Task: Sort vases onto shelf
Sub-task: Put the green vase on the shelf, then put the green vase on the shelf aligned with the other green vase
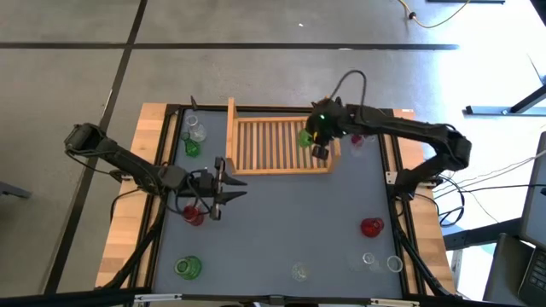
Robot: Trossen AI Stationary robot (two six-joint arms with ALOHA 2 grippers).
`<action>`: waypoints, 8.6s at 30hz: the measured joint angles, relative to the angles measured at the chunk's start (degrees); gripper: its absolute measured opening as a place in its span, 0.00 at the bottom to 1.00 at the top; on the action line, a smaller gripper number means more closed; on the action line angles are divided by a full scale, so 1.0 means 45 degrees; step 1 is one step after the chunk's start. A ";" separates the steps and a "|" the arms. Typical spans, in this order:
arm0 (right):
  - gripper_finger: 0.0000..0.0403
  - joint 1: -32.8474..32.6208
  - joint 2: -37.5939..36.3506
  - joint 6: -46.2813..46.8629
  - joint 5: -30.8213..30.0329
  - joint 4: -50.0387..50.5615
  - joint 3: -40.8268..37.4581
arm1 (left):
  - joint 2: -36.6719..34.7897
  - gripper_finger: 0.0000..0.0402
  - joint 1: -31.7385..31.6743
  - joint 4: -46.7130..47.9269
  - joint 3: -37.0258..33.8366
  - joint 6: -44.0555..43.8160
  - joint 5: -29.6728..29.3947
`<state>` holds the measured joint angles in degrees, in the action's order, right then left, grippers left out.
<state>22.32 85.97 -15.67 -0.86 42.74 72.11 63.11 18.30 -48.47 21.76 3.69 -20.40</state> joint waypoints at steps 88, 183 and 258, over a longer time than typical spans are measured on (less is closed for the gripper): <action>0.45 -0.1887 0.2308 -0.2273 -0.0229 0.2309 0.4247 | -0.0004 0.26 -0.1504 0.0097 -0.0005 -0.0670 0.1617; 0.45 -0.8624 -0.3816 0.0037 -0.3230 -0.6488 -0.5338 | 0.0937 0.55 -1.4391 2.6251 0.7427 -0.4440 0.1135; 0.45 -0.8624 -0.3816 0.0060 -0.3240 -0.6503 -0.5341 | 0.0471 0.40 -0.3188 2.5501 0.8947 -0.8705 0.2695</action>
<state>-16.49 68.79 -15.40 -15.44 13.47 48.07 65.23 3.95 66.29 62.02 -35.49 -8.28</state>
